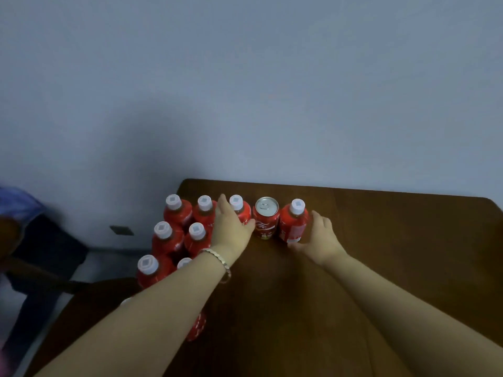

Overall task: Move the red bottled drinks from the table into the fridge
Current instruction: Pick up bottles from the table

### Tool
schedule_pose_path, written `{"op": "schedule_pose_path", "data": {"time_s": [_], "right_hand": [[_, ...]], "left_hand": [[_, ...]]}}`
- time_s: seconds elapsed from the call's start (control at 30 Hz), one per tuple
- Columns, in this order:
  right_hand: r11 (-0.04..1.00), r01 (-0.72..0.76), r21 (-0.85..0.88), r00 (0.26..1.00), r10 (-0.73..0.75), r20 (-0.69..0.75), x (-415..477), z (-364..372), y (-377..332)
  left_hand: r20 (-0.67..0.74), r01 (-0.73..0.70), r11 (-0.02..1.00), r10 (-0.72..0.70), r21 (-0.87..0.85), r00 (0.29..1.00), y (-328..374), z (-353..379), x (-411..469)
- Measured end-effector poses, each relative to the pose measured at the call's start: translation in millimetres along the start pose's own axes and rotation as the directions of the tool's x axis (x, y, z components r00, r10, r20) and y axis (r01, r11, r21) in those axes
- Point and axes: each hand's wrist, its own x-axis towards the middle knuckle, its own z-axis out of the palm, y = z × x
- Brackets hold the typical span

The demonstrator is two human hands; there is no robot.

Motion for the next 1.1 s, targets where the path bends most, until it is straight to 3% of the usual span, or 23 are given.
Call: {"op": "schedule_pose_path", "data": {"time_s": [0.17,0.3,0.4,0.53,0.7,0.77,0.87,0.93,1.03,1.1], "right_hand": [[0.967,0.057,0.248,0.998,-0.050,-0.035,62.0,19.8,16.3],[0.955,0.120,0.271,0.992,-0.101,-0.080,82.7,33.6,33.5],[0.964,0.176,0.198,0.983,-0.161,-0.090,84.4,33.2,39.8],[0.959,0.243,0.143,0.970,-0.239,-0.048,66.0,34.9,49.2],[0.949,0.229,0.215,0.950,-0.266,0.164,53.0,40.5,61.2],[0.955,0.177,0.236,0.918,-0.247,0.310,58.3,34.4,66.2],[0.971,0.143,0.193,0.877,-0.215,0.431,74.4,24.7,68.8],[0.968,0.201,0.149,0.831,-0.249,0.497,85.8,21.9,64.5],[0.943,0.302,0.138,0.738,-0.323,0.592,97.5,21.3,58.6],[0.933,0.318,0.171,0.718,-0.354,0.599,100.5,22.1,59.3]], "left_hand": [[-0.044,0.004,0.998,-0.007,-0.062,0.999,-22.2,27.4,46.9],[-0.190,-0.089,0.996,0.092,0.027,0.977,-33.4,35.7,49.9],[-0.139,-0.115,0.989,0.127,0.091,0.982,-37.7,33.3,46.8],[0.012,-0.200,0.979,0.200,0.028,0.980,-46.8,25.4,23.3],[0.134,-0.228,0.968,0.241,-0.106,0.961,-57.4,41.5,-0.4],[0.159,-0.079,0.976,0.112,-0.205,0.981,-62.8,48.6,-1.0],[0.241,0.211,0.870,-0.111,-0.445,0.964,-64.0,54.7,2.8],[0.229,0.167,0.845,-0.054,-0.508,0.972,-65.3,59.3,8.6],[0.255,0.001,0.866,0.146,-0.501,0.956,-65.1,63.0,24.1],[0.301,-0.023,0.856,0.206,-0.516,0.931,-62.8,61.7,35.7]]}}
